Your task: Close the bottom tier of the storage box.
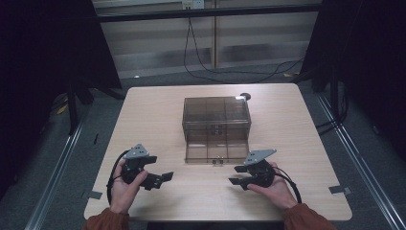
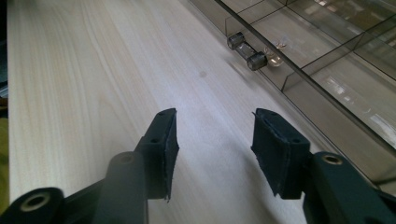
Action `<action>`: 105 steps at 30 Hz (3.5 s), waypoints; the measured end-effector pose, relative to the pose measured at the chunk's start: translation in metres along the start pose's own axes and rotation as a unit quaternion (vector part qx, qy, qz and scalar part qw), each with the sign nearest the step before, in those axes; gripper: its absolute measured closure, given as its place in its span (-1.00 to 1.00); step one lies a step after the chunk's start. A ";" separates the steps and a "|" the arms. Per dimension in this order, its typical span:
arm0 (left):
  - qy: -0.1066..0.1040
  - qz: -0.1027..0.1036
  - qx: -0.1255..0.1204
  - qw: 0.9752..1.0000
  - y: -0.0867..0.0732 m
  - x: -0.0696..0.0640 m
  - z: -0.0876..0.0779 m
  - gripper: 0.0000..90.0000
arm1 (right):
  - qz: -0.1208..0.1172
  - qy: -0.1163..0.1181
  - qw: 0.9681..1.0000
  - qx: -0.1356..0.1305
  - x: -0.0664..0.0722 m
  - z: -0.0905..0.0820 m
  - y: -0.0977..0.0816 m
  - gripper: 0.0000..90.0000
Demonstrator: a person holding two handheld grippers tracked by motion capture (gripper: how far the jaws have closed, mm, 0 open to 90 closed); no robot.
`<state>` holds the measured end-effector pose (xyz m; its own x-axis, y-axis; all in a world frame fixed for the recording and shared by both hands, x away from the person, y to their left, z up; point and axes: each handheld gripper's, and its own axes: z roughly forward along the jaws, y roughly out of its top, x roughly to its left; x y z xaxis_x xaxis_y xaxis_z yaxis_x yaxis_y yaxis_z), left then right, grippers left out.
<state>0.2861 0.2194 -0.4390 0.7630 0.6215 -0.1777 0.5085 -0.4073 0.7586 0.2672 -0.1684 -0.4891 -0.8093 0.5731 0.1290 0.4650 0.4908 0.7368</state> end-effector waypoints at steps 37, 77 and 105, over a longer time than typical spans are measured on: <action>-0.001 -0.018 -0.011 1.000 -0.042 -0.002 -0.008 -0.93 | -0.016 0.000 1.000 0.020 -0.008 0.034 0.026 1.00; -0.004 -0.007 -0.002 1.000 -0.045 -0.001 -0.004 -0.93 | 0.015 -0.022 1.000 -0.009 -0.020 0.052 0.041 1.00; -0.001 -0.006 0.000 1.000 -0.045 -0.001 -0.004 -0.93 | 0.017 -0.026 0.999 -0.007 -0.029 0.057 0.051 1.00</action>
<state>0.2609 0.2405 -0.4706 0.7579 0.6244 -0.1889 0.5178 -0.3997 0.7564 0.3352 -0.1225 -0.4927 -0.7727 0.6233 0.1204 0.4872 0.4607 0.7419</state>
